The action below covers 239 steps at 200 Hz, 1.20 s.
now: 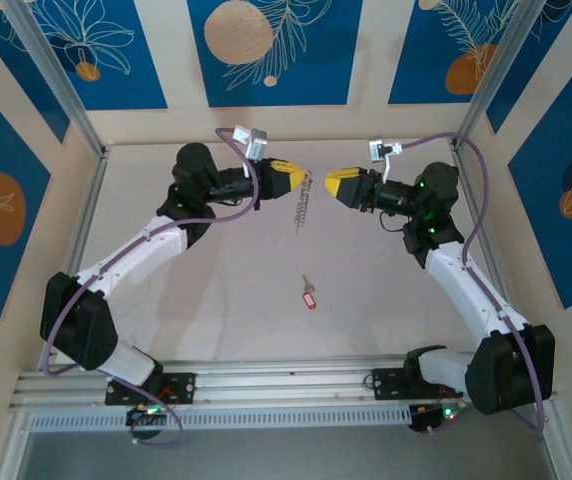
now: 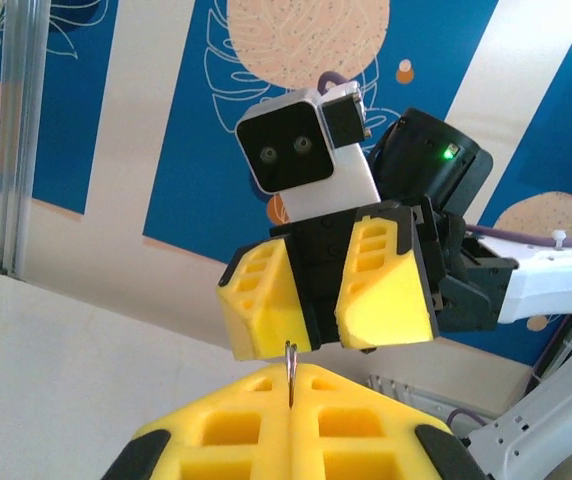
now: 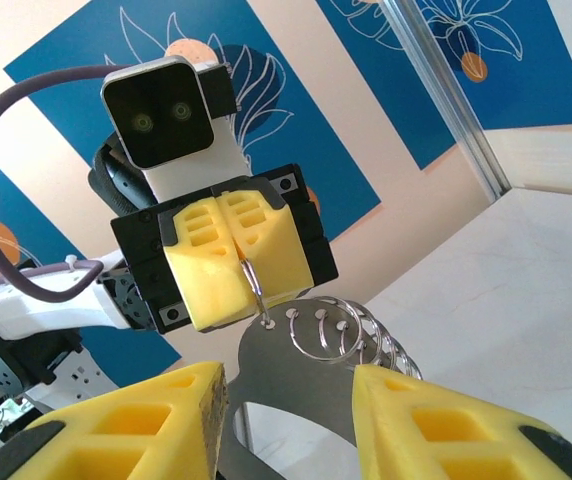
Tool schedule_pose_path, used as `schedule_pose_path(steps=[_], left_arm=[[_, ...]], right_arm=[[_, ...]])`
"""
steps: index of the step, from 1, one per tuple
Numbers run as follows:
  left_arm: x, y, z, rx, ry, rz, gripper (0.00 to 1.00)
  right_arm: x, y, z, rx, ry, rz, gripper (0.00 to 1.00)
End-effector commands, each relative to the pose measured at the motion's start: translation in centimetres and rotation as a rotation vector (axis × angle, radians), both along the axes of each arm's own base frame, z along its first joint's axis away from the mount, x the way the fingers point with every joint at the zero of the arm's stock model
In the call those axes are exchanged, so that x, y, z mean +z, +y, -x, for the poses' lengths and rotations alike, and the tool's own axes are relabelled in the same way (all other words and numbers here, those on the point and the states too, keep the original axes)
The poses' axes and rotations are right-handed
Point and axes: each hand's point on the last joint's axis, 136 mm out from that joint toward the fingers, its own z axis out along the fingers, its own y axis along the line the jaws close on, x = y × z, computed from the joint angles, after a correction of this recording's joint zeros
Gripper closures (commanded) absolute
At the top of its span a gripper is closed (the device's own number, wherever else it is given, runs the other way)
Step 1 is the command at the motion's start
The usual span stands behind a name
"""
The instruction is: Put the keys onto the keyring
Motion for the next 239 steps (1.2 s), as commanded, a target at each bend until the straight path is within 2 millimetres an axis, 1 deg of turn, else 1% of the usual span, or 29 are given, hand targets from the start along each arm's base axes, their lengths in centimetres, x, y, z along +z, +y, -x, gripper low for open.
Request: schedule_pose_path(steps=[1, 33, 81, 110, 142, 169, 185, 215, 239], left_arm=[[2.7, 0.6, 1.4, -0.012, -0.065, 0.071, 1.0], [3.2, 0.8, 1.2, -0.002, -0.046, 0.122, 1.0], [3.9, 1.7, 0.6, 0.035, 0.015, 0.254, 1.0], [4.4, 2.1, 0.4, 0.057, 0.03, 0.298, 1.0], [4.7, 2.2, 0.4, 0.051, 0.04, 0.321, 1.0], [4.3, 1.7, 0.5, 0.02, 0.051, 0.276, 1.0], [4.0, 1.2, 1.0, -0.012, 0.038, 0.224, 1.0], [3.0, 0.7, 2.0, -0.077, 0.018, 0.089, 1.0], [2.3, 0.6, 2.8, -0.113, -0.005, -0.01, 1.0]], right_arm=[[2.3, 0.5, 0.4, 0.006, -0.056, -0.025, 0.61], [2.7, 1.2, 0.4, 0.001, -0.064, -0.035, 0.61], [3.4, 1.8, -0.6, -0.023, -0.052, -0.088, 0.64], [3.7, 1.9, -1.4, -0.051, -0.04, -0.123, 0.66], [4.1, 1.9, -1.7, -0.059, -0.042, -0.144, 0.67], [4.4, 1.8, -1.3, -0.054, -0.055, -0.13, 0.65], [4.5, 1.7, -0.9, -0.047, -0.071, -0.108, 0.63], [4.5, 1.2, 0.4, -0.01, -0.112, -0.037, 0.59], [4.7, 0.9, 1.6, 0.042, -0.147, 0.022, 0.58]])
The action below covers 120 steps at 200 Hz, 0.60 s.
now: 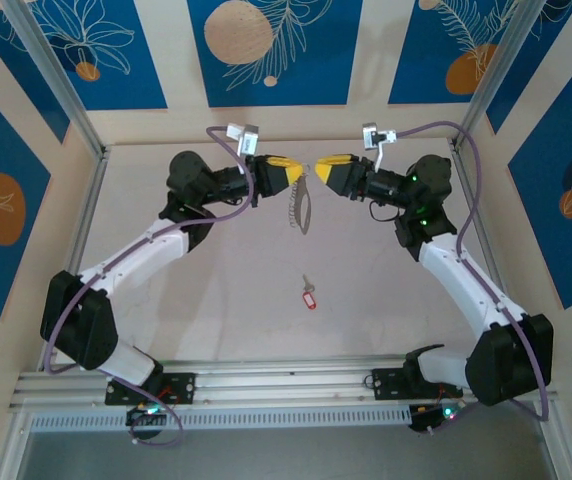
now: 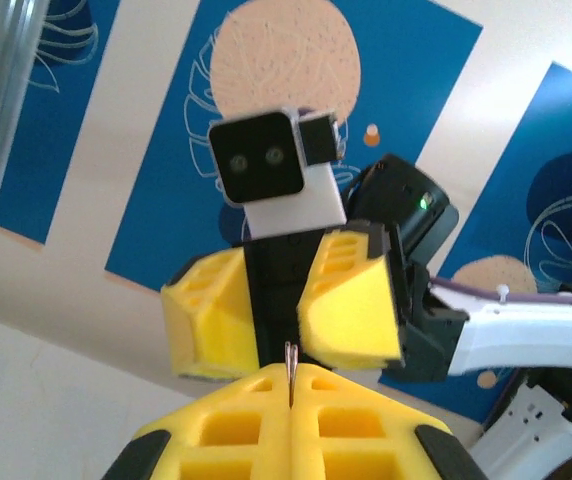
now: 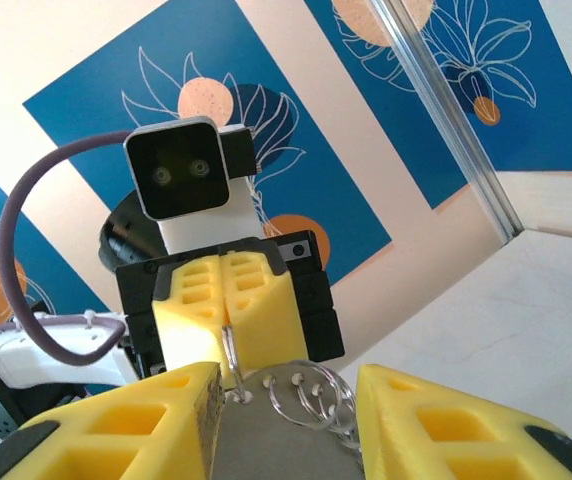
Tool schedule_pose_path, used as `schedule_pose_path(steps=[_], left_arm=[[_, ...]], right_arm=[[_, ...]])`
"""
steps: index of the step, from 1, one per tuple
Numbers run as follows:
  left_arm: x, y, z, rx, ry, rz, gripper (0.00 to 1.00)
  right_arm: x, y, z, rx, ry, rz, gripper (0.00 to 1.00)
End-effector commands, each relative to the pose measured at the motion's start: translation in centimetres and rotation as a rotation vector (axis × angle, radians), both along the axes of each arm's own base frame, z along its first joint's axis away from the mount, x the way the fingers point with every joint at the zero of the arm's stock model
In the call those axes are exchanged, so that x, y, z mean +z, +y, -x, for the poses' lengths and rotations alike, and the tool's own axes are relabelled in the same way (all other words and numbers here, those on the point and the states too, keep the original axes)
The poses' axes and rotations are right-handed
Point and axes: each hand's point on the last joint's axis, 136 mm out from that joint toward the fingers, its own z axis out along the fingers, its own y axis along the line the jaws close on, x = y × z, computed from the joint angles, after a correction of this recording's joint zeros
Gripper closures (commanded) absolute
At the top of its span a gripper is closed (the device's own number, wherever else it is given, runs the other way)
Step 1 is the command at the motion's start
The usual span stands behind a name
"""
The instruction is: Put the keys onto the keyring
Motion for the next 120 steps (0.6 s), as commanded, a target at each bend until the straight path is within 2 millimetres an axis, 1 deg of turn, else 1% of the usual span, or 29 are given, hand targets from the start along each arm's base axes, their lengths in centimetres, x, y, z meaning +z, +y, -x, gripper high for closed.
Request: schedule_pose_path(steps=[1, 15, 53, 90, 120], left_arm=[[0.6, 0.3, 2.1, -0.077, -0.091, -0.099, 1.0], [0.2, 0.2, 2.5, -0.096, -0.098, -0.138, 1.0], [-0.2, 0.3, 2.9, -0.116, -0.116, -0.197, 1.0], [0.0, 0.3, 3.2, -0.13, -0.126, -0.215, 1.0], [0.0, 0.2, 3.2, -0.137, -0.127, -0.215, 1.0]], right_arm=[[1.5, -0.4, 2.4, 0.064, -0.098, 0.067, 0.58], [1.5, -0.5, 2.9, 0.085, -0.11, 0.093, 0.58], [1.3, -0.2, 3.8, 0.158, -0.122, 0.123, 0.59], [0.4, 0.4, 4.0, 0.2, -0.101, 0.136, 0.61], [-0.4, 1.0, 3.7, 0.211, -0.083, 0.14, 0.63]])
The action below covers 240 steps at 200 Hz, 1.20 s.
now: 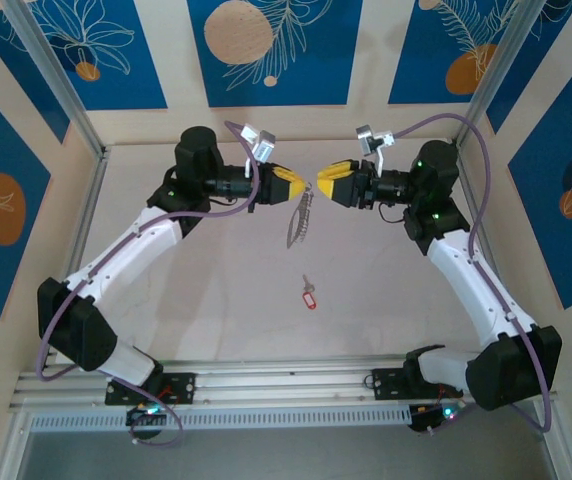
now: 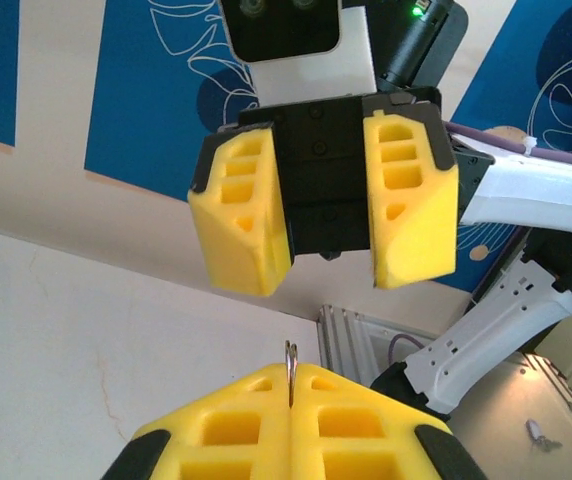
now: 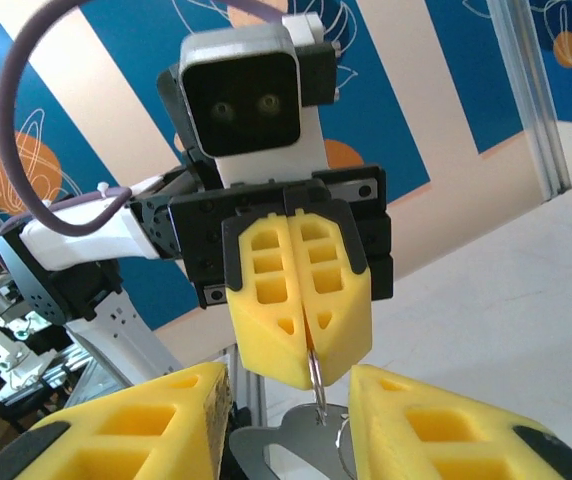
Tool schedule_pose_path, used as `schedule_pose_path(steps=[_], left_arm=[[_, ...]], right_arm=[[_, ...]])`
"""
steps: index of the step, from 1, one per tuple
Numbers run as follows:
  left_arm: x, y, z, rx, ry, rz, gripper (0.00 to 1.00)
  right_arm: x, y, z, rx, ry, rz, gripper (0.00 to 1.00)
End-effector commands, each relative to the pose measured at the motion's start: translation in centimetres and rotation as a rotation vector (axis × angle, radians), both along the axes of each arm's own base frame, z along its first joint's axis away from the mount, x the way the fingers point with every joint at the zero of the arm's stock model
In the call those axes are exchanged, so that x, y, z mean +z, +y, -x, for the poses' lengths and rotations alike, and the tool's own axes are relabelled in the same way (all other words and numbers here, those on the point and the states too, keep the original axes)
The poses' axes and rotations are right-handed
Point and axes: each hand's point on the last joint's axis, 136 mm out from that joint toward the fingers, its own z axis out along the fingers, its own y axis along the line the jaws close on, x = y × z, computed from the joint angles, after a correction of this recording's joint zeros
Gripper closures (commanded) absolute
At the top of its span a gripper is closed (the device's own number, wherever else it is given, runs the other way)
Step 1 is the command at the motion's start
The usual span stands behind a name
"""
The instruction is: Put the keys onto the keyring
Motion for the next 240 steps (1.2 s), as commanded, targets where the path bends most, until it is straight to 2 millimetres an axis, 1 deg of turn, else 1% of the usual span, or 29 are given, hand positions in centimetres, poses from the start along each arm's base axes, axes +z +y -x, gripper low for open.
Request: schedule_pose_path(steps=[1, 34, 80, 120, 133, 143, 165, 170, 176, 182, 186, 203, 223, 240], left_arm=[[2.0, 0.6, 1.2, -0.038, -0.067, 0.021, 1.0], [2.2, 0.6, 1.2, -0.039, -0.071, 0.024, 1.0], [2.4, 0.5, 1.2, -0.038, -0.077, 0.03, 1.0], [2.6, 0.5, 1.2, -0.041, -0.077, 0.035, 1.0], [2.6, 0.5, 1.2, -0.04, -0.075, 0.035, 1.0], [2.6, 0.4, 1.1, -0.039, -0.075, 0.037, 1.0], [2.7, 0.5, 0.3, 0.02, -0.067, 0.045, 1.0], [2.8, 0.7, -0.1, 0.049, -0.068, 0.051, 0.97], [3.0, 0.9, -0.6, 0.092, -0.072, 0.06, 0.91], [3.2, 1.2, -1.0, 0.138, -0.075, 0.073, 0.8], [3.3, 1.5, -1.5, 0.177, -0.072, 0.082, 0.74], [3.9, 2.6, -2.8, 0.29, -0.054, 0.136, 0.6], [4.1, 3.3, -3.4, 0.35, -0.018, 0.189, 0.53], [4.1, 3.4, -3.4, 0.349, 0.009, 0.22, 0.51]], right_arm=[[0.0, 0.6, 0.5, 0.039, -0.011, 0.011, 0.63], [-0.5, 1.0, 0.2, 0.049, 0.001, 0.012, 0.66], [-1.1, 1.5, -0.1, 0.064, 0.018, 0.016, 0.73], [-1.4, 1.7, -0.4, 0.067, 0.026, 0.016, 0.86], [-1.4, 1.8, -0.4, 0.072, 0.024, 0.015, 0.93], [-1.3, 1.9, -0.3, 0.076, 0.022, 0.014, 1.0], [-1.3, 1.7, -0.8, 0.04, 0.018, 0.01, 1.0], [-1.3, 1.6, -1.0, 0.026, 0.018, 0.006, 1.0], [-1.3, 1.4, -1.4, 0.005, 0.02, -0.001, 1.0], [-1.2, 1.2, -1.6, -0.011, 0.019, -0.009, 1.0], [-1.2, 1.0, -1.8, -0.025, 0.02, -0.015, 1.0], [-0.9, 0.5, -2.4, -0.061, 0.018, -0.043, 1.0], [-0.5, 0.1, -2.8, -0.088, 0.013, -0.072, 1.0], [-0.2, 0.0, -2.8, -0.103, 0.006, -0.095, 1.0]])
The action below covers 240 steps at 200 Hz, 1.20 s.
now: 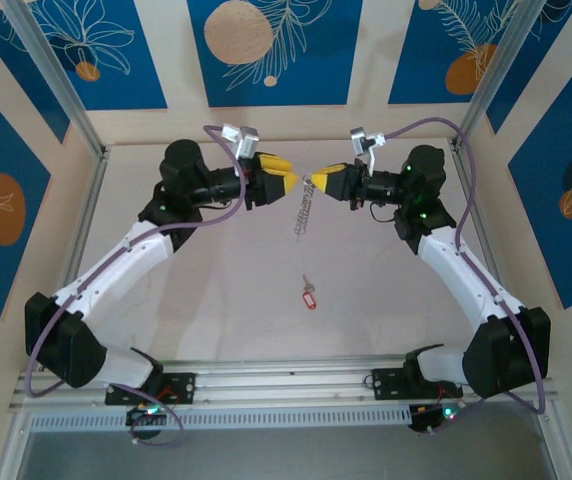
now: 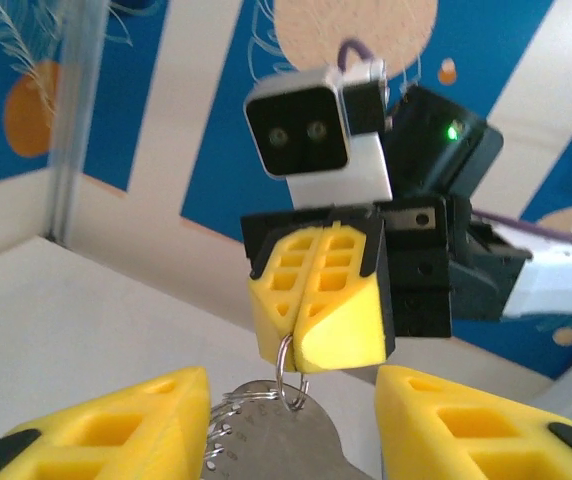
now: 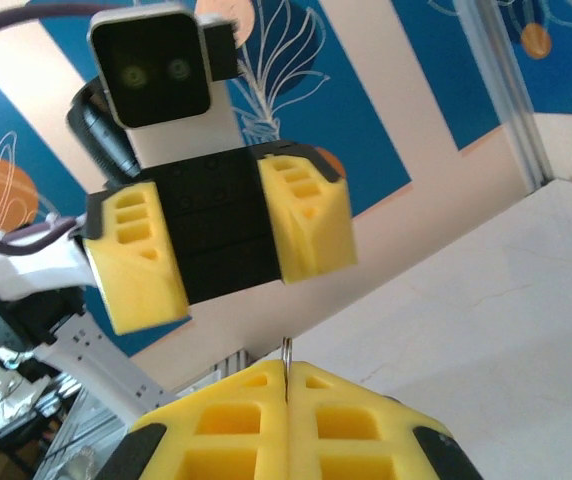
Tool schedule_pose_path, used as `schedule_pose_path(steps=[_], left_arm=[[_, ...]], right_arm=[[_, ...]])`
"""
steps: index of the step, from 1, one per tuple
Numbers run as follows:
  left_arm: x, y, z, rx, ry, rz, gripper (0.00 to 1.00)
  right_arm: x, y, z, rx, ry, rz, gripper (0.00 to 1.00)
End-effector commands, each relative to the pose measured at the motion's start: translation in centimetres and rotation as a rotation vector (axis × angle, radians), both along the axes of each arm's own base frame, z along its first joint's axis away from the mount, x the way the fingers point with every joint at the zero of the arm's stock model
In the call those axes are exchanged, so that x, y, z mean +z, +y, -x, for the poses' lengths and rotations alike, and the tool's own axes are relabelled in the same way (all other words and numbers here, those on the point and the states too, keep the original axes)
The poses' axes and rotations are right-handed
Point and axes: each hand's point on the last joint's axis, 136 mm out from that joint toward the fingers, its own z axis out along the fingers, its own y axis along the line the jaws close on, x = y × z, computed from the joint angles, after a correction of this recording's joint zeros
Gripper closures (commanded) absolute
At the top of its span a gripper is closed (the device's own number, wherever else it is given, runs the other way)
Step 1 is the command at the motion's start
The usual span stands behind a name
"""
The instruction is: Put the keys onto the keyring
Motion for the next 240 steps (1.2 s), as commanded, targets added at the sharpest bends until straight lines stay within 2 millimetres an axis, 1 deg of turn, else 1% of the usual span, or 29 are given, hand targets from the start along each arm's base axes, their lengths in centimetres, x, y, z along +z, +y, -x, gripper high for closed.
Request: schedule_pose_path(steps=[1, 24, 66, 93, 188, 240], left_arm=[[2.7, 1.2, -0.8, 0.078, -0.017, 0.12, 0.51], [2.6, 0.8, -0.9, 0.047, 0.021, 0.157, 0.51], [1.5, -0.1, -1.4, -0.02, 0.097, 0.21, 0.53], [1.4, -0.4, -1.5, -0.056, 0.127, 0.252, 0.54], [1.4, -0.9, -1.0, -0.103, 0.14, 0.271, 0.58], [1.2, -1.3, -0.5, -0.128, 0.138, 0.247, 0.58]], right_arm=[[1.8, -0.5, -0.2, -0.049, -0.047, -0.061, 1.0], [2.4, -0.6, -0.1, -0.06, -0.056, -0.09, 1.0], [3.4, -0.3, 0.3, -0.059, -0.074, -0.117, 1.0], [3.6, -0.1, 0.4, -0.058, -0.076, -0.12, 1.0], [3.4, 0.2, -0.2, -0.067, -0.059, -0.12, 1.0], [3.2, 0.4, -0.2, -0.053, -0.055, -0.103, 1.0]])
